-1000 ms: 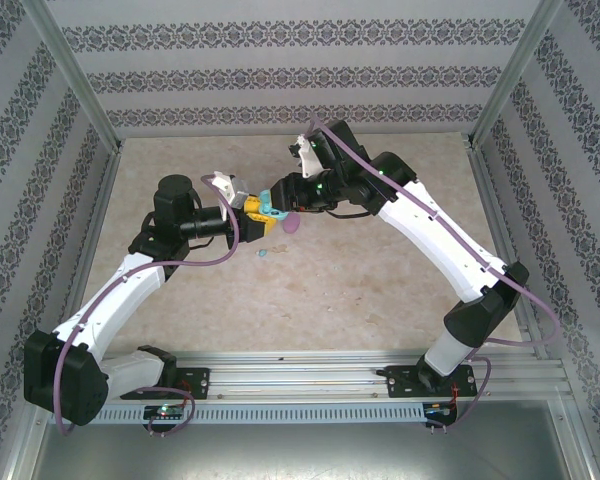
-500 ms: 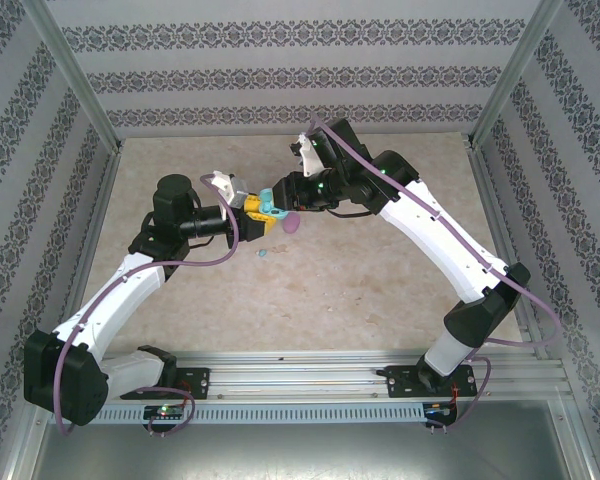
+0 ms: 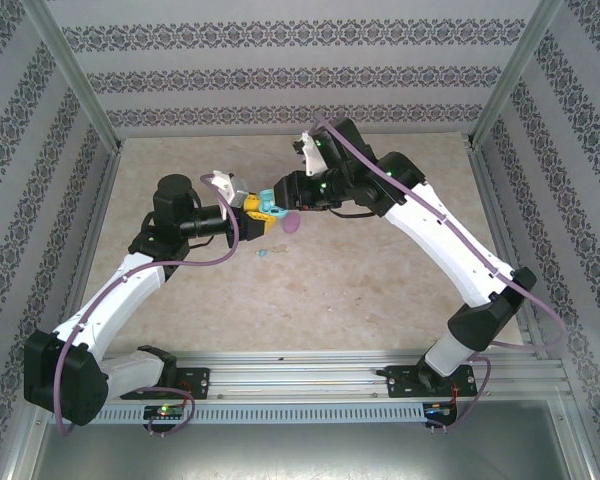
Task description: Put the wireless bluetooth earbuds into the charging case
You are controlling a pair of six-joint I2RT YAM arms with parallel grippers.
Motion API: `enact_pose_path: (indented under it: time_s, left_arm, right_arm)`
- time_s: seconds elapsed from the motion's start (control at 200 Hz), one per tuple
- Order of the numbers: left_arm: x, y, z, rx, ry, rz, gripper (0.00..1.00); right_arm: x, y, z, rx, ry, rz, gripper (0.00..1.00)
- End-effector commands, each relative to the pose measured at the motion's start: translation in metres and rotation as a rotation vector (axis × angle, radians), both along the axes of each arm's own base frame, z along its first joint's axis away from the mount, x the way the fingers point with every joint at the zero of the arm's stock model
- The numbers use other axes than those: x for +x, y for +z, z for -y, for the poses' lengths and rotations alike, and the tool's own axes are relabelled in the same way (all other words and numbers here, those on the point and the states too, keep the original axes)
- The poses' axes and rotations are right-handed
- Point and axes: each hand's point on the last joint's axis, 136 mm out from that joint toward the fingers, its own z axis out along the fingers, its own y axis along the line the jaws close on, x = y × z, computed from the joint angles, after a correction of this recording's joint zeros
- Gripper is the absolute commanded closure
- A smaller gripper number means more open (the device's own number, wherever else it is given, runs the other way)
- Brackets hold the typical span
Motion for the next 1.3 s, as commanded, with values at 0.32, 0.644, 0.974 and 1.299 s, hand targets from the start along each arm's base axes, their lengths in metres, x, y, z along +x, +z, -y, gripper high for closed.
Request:
enact_pose_path:
  time_s: [0.32,0.644,0.974,1.299]
  left_arm:
    - [-0.001,0.006,0.001,0.019,0.011,0.041,0.94]
    - [-0.003,0.008,0.002,0.015,0.007,0.055,0.94]
    - [-0.005,0.009,0.002,0.014,0.004,0.065,0.94]
    - [-0.004,0.009,0.004,0.013,0.002,0.072,0.94]
  right_arm:
    - [-0.012,-0.001,-0.003,0.038,-0.040,-0.058,0.76]
    - [-0.005,-0.013,-0.006,0.086,-0.095,-0.123,0.69]
    - [0.007,-0.018,-0.006,0.134,-0.148,-0.145,0.68]
    - [0.017,-0.020,-0.009,0.162,-0.171,-0.148,0.68]
